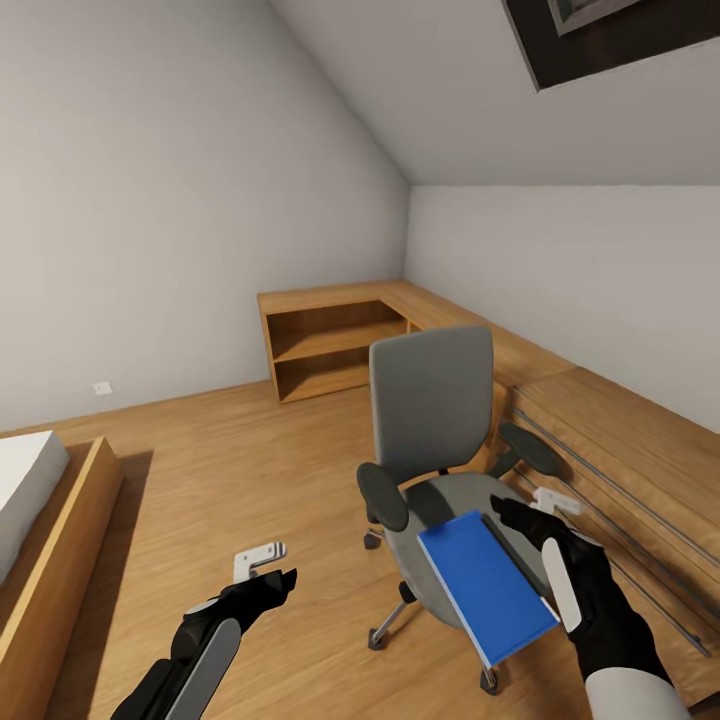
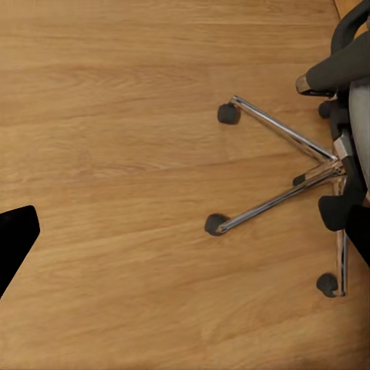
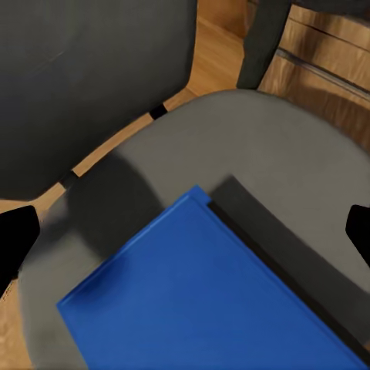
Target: In the bedroom, organize the workspace by keeping the computer under the desk, ensuring the monitor is on the desk, placing the keyboard on the desk next to the monitor, placing the mouse on the desk next to the keyboard, moving the folder from the swivel chair onto the desk next to the mouse, stacking the notebook on top of the folder with the pen on top of the notebook, and positioning the swivel chair next to the desk.
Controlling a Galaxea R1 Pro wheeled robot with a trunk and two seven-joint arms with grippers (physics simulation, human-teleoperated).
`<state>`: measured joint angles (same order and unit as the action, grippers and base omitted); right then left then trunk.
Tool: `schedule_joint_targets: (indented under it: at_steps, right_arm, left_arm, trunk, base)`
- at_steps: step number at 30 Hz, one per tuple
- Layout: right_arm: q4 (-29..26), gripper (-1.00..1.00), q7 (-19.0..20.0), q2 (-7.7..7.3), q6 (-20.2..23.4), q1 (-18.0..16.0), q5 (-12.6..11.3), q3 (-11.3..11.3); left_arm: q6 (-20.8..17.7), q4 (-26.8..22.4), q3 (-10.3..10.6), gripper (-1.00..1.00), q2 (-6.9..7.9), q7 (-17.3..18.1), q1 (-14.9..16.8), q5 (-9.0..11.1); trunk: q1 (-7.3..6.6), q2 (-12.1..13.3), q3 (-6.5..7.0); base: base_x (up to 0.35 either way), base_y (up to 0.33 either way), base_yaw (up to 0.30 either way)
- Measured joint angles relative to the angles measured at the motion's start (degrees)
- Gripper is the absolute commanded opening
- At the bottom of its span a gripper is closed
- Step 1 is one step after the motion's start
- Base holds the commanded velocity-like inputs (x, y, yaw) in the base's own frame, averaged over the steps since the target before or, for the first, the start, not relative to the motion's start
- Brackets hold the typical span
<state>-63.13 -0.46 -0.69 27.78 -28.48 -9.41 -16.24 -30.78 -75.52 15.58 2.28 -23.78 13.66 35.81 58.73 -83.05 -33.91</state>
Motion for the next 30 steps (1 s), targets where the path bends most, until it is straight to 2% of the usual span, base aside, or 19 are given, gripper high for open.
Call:
schedule_joint_targets:
  at_steps: [3,7,20,30]
  right_arm:
    - [-0.2,1.0,0.0,0.08,0.0,0.0,-0.7,0.0]
    - [-0.4,1.0,0.0,0.25,-0.1,0.1,-1.3,0.0]
    - [-0.2,1.0,0.0,0.65,-0.3,0.1,-1.4,-0.1]
    - [-0.2,1.0,0.0,0.6,-0.4,0.1,-3.7,-0.1]
  left_arm:
    - [0.0,0.0,0.0,1.0,0.02,0.0,0.0,0.0]
    - [0.0,0.1,0.0,1.0,0.02,0.1,0.0,0.0]
    - [0.0,0.1,0.0,1.0,0.04,0.0,0.0,-0.1]
    - [0.0,0.1,0.0,1.0,0.03,-0.1,0.0,-0.1]
  trunk:
    - [0.0,0.0,0.0]
    - [0.01,0.0,0.0]
    - [0.03,0.0,0.02]
    - [0.03,0.0,0.02]
  base:
    - [0.0,0.0,0.0]
    - [-0.126,0.235,0.0]
    - [-0.25,0.232,-0.269]
    - [-0.298,0.118,-0.062]
